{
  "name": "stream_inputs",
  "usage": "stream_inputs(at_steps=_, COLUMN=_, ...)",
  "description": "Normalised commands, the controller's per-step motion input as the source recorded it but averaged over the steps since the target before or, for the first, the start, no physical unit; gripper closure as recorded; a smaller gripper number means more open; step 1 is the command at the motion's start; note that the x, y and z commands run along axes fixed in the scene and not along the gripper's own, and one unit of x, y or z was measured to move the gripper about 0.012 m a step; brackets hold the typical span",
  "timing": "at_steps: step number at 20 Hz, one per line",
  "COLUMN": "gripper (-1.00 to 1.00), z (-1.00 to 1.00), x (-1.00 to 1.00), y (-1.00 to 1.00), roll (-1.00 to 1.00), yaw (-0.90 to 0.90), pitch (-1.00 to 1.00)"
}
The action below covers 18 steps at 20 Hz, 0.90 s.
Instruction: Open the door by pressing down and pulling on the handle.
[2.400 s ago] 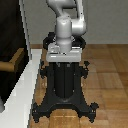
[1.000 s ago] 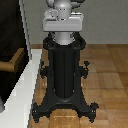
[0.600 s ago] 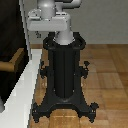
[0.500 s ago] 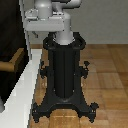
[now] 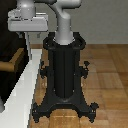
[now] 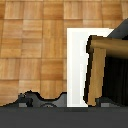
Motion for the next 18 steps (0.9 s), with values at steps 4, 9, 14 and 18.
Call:
stream_inputs(at_steps=4, gripper=-1.0, z=0.0, x=0.0, y=-0.25, roll=0.0, yaw=-0.08, pitch=0.0)
stream_inputs(at_steps=9, gripper=-1.0, z=0.0, x=0.0, y=0.0, roll=0.0, yaw=-0.09, pitch=0.0)
stream_inputs(at_steps=14, gripper=-1.0, z=0.0, x=0.0, y=0.0, roll=0.0, yaw=-0.06, pitch=0.0)
stream_inputs(at_steps=18, gripper=-1.0, z=0.0, x=0.0, y=-0.25, roll=0.0, yaw=0.0, pitch=0.0)
